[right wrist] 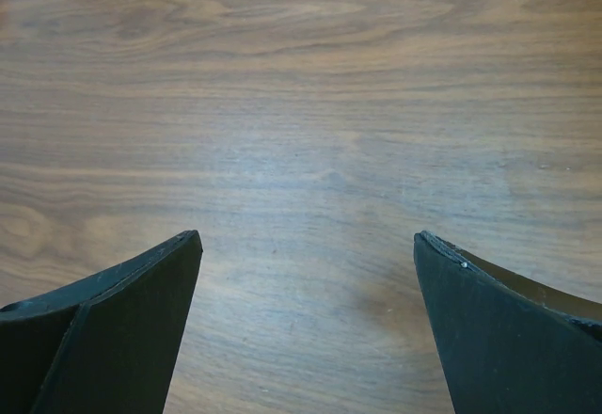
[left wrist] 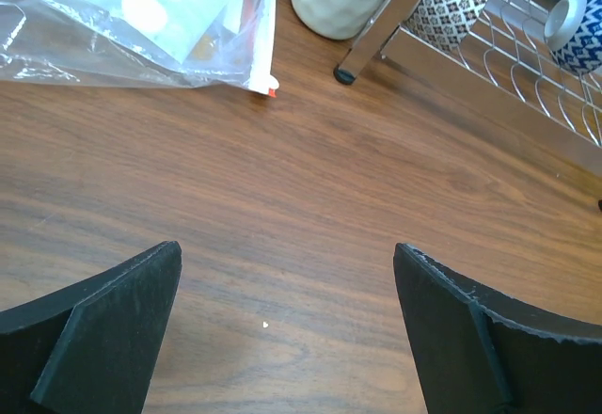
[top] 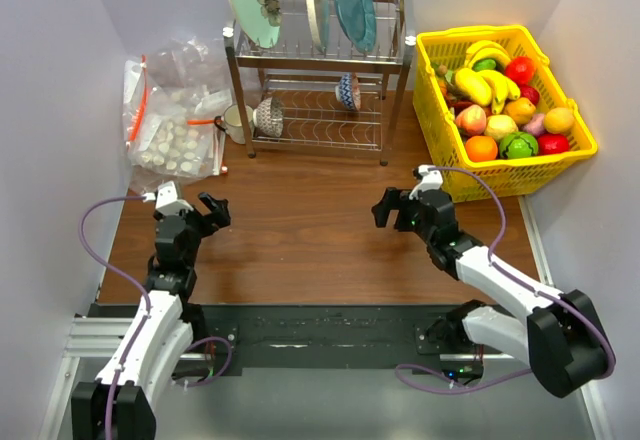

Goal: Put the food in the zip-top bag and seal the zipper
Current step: Pick up the zipper food storage bag at the center of the board.

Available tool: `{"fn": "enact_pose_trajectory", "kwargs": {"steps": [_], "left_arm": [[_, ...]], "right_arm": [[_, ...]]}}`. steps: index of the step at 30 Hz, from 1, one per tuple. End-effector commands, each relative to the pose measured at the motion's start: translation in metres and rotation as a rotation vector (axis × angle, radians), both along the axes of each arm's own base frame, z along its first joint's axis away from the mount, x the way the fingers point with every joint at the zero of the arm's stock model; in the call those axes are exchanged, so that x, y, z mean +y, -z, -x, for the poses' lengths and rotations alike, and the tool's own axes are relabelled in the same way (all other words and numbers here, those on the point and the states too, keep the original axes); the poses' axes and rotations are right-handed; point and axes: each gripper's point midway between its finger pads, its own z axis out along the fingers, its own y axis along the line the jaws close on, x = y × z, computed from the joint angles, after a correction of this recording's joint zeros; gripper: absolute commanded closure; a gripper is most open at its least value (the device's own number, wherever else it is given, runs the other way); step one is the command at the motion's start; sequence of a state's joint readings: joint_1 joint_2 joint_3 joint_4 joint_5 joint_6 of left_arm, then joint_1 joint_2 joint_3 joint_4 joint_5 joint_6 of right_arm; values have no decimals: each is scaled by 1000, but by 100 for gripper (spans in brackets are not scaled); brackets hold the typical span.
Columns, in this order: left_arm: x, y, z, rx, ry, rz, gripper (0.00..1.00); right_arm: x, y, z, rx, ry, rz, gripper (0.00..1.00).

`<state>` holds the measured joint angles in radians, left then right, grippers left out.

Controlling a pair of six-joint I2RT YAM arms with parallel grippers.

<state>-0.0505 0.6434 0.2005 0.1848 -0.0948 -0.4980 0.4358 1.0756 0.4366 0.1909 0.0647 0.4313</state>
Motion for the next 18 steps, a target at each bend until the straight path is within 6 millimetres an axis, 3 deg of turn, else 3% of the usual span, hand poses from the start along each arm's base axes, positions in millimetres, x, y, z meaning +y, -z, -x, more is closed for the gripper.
{"fn": "enact_pose_trajectory", "kwargs": {"steps": [1,14,17,18], "left_arm": [[7,-9,-2,-25,-49,13,0],[18,-1,-8,77,-165,91,0],[17,-15,-16,67,-193,151,2],[18,-32,-22,40,-204,168,2]], "right_arm": [[-9,-11,-5,-46,65,-11,1],[-18,-33,13,-170,63,-70,1],[-15,-32,14,-157,55,-79,2],[-15,-33,14,-154,57,-83,3]]}}
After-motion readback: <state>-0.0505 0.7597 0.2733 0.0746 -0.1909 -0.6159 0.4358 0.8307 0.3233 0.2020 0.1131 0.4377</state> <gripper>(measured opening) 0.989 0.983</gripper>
